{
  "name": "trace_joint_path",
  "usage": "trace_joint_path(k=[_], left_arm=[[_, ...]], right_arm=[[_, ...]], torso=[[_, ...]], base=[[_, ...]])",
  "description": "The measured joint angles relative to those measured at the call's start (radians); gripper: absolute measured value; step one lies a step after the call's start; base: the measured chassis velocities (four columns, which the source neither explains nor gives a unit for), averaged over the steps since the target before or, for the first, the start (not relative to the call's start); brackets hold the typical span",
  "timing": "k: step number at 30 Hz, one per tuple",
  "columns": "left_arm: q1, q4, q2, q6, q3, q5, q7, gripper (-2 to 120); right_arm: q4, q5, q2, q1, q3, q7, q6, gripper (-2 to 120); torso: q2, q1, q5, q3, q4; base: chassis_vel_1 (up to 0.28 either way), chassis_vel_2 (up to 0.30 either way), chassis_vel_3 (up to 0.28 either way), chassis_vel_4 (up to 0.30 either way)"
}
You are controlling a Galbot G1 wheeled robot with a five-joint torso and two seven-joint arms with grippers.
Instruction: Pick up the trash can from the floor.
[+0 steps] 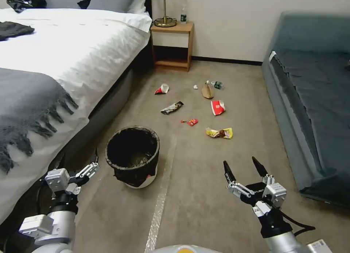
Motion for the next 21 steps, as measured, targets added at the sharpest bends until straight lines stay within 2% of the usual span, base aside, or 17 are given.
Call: trace_joint_path(k=[7, 12, 13, 14, 16, 17, 19, 21], left_arm=[[-0.006, 0.000, 0.004, 0.014, -0.002, -0.013, -0.006, 100], [-0.027, -0.018, 0.025, 0.059, -0.018, -0.091, -0.023, 100], [-0.046, -0.027, 0.040, 0.094, -0.029, -0.145, -0.035, 100], [-0.046, -0.027, 0.040, 0.094, -0.029, -0.145, -0.035, 100], [-0.083, -0.044, 0.064, 0.160, -0.041, -0.237, -0.068, 100], [-0.083, -0.044, 0.064, 0.160, -0.041, -0.237, -0.068, 100], [-0.132, -0.047, 0.090, 0.230, -0.045, -0.317, -0.109, 100], [-0.155, -0.044, 0.099, 0.257, -0.046, -0.349, -0.130, 100]], right_arm=[[0.001, 0.000, 0.000, 0.000, 0.001, -0.002, 0.000, 100], [0.003, 0.000, -0.002, 0.000, 0.001, -0.004, 0.000, 100], [0.003, 0.000, -0.003, 0.000, 0.001, -0.004, 0.000, 100], [0.003, 0.000, -0.003, 0.000, 0.001, -0.004, 0.000, 100], [0.003, 0.000, -0.004, 0.001, 0.001, -0.005, -0.001, 100], [0.003, 0.000, -0.004, 0.001, 0.001, -0.005, -0.001, 100], [0.003, 0.000, -0.010, 0.008, 0.000, -0.005, -0.004, 100], [0.001, 0.000, -0.014, 0.011, 0.000, -0.005, -0.005, 100]], torso=[[0.000, 0.000, 0.0001, 0.000, -0.0001], [0.000, 0.000, 0.0001, 0.000, -0.0001], [0.000, 0.000, 0.0000, 0.000, 0.0000], [0.000, 0.000, 0.0000, 0.000, 0.0000], [0.000, 0.000, 0.0001, 0.000, -0.0001], [0.000, 0.000, 0.0001, 0.000, -0.0001], [0.000, 0.000, 0.0001, 0.000, -0.0001], [0.000, 0.000, 0.0001, 0.000, -0.0002]], base=[[0.000, 0.000, 0.000, 0.000], [0.000, 0.000, 0.000, 0.000], [0.000, 0.000, 0.000, 0.000], [0.000, 0.000, 0.000, 0.000], [0.000, 0.000, 0.000, 0.000], [0.000, 0.000, 0.000, 0.000], [0.000, 0.000, 0.000, 0.000], [0.000, 0.000, 0.000, 0.000]])
